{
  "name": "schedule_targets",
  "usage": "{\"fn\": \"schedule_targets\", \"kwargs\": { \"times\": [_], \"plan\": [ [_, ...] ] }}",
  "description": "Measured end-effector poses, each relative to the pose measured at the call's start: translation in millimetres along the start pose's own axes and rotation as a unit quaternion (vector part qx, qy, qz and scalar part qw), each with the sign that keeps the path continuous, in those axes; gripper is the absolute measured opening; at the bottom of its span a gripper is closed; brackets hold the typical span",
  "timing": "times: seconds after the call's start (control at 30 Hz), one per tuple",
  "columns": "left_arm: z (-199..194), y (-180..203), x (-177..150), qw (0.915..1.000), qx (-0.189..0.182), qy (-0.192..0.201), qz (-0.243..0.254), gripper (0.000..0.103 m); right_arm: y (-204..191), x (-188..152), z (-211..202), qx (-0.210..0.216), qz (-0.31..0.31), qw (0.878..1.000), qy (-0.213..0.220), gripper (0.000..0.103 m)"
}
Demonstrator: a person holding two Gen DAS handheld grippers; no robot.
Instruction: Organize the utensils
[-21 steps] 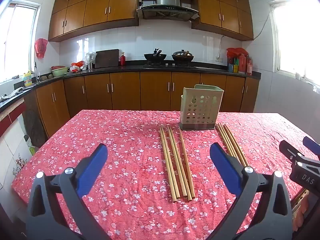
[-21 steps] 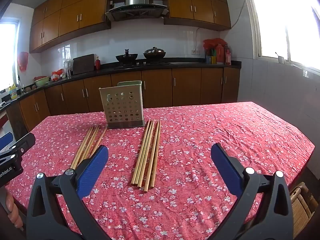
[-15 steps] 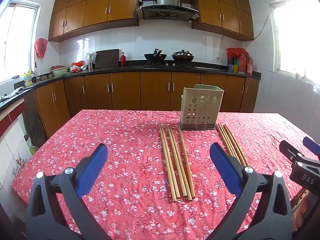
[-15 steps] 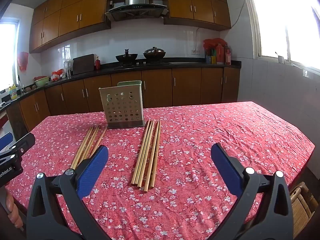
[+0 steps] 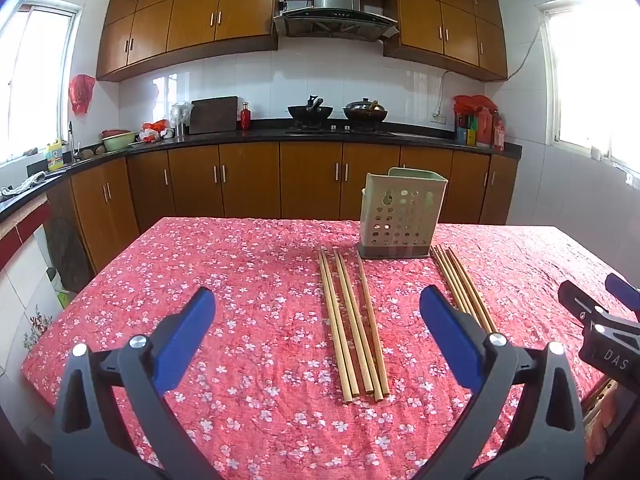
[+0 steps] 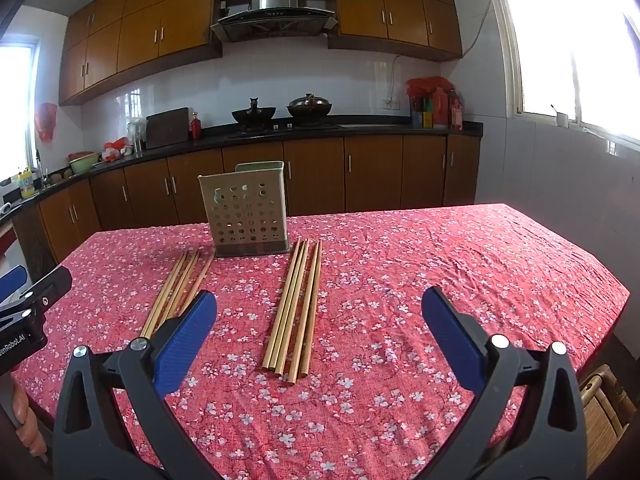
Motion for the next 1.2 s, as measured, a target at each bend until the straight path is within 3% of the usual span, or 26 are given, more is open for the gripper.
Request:
{"fn": "schedule_targets", "kwargs": {
  "times": [1.2],
  "plan": [
    [1.4, 4.4, -3.2, 1.0000, -0.001, -0.002, 0.000, 0.099, -0.2, -0.8, 1.9, -0.001, -0.001, 1.000, -0.001, 0.101]
  ]
}}
Point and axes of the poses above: each gripper's, at about its wrist camera, not at the fingertips, and z roughly the way its jaws point, y to its right, x to its top, the point moved 9 cm from there along z, roughly the way its jaws point, and after that the axes turned 7 degrees about -y, right-handed, at the moved point
